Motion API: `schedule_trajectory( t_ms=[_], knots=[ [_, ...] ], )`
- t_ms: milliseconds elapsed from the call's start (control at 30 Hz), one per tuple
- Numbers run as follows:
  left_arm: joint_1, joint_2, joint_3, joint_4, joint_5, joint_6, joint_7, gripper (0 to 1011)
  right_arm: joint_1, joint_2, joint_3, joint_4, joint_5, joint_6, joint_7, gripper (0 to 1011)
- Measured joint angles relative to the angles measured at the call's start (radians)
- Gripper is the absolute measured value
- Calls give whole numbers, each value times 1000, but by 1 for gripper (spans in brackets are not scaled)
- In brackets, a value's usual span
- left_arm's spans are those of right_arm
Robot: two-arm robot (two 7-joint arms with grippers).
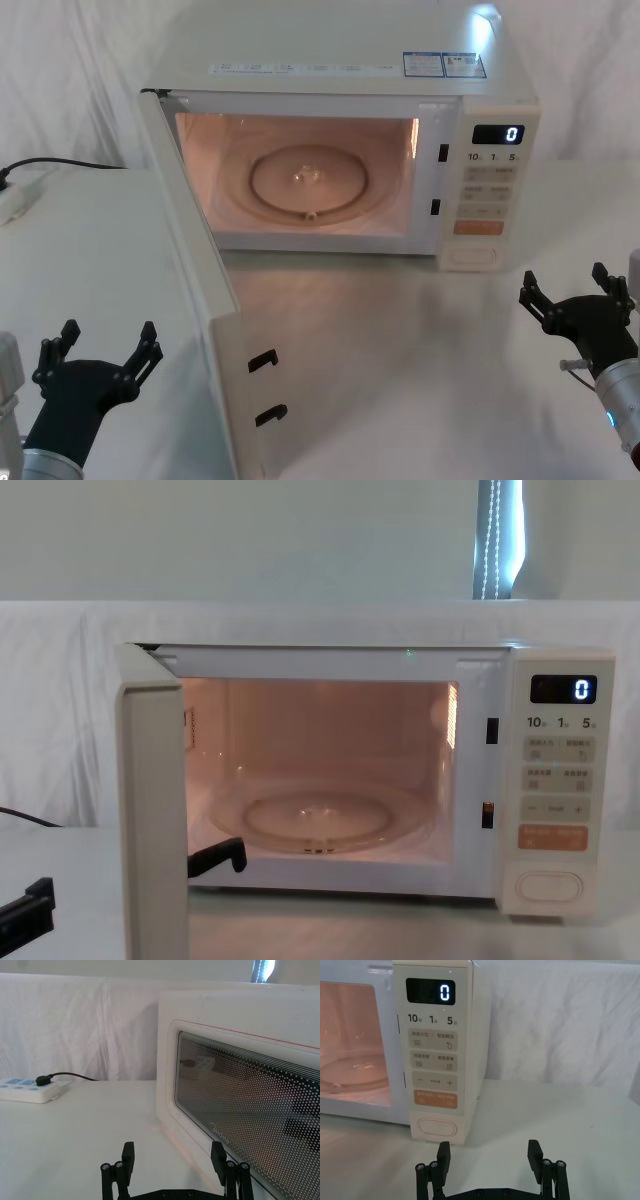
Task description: Press the button to open the microwave door with one hand; close the microwave door with the other hand.
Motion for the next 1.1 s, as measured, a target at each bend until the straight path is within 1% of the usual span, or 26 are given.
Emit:
schedule_trajectory(
  t_ms=[100,200,233,400,500,600,667,700,767,867,933,967,1033,1100],
  knots=[
    [0,0,0,0,0,0,0,1001,0,0,0,0,0,0,0,1002],
    [0,0,0,0,0,0,0,969,0,0,0,0,0,0,0,1002],
    [0,0,0,0,0,0,0,933,0,0,0,0,0,0,0,1002],
    [0,0,0,0,0,0,0,822,0,0,0,0,0,0,0,1002],
    [0,0,0,0,0,0,0,735,0,0,0,0,0,0,0,1002],
    [0,0,0,0,0,0,0,610,0,0,0,0,0,0,0,1002],
    [0,0,0,0,0,0,0,568,0,0,0,0,0,0,0,1002],
    [0,0,0,0,0,0,0,503,0,0,0,0,0,0,0,1002],
    [0,0,0,0,0,0,0,472,0,0,0,0,0,0,0,1002],
    [0,0,0,0,0,0,0,359,0,0,0,0,0,0,0,1002],
    [0,0,0,0,0,0,0,323,0,0,0,0,0,0,0,1002],
    [0,0,0,0,0,0,0,262,0,0,0,0,0,0,0,1002],
    [0,0,0,0,0,0,0,216,0,0,0,0,0,0,0,1002],
    [0,0,0,0,0,0,0,138,0,0,0,0,0,0,0,1002]
  ],
)
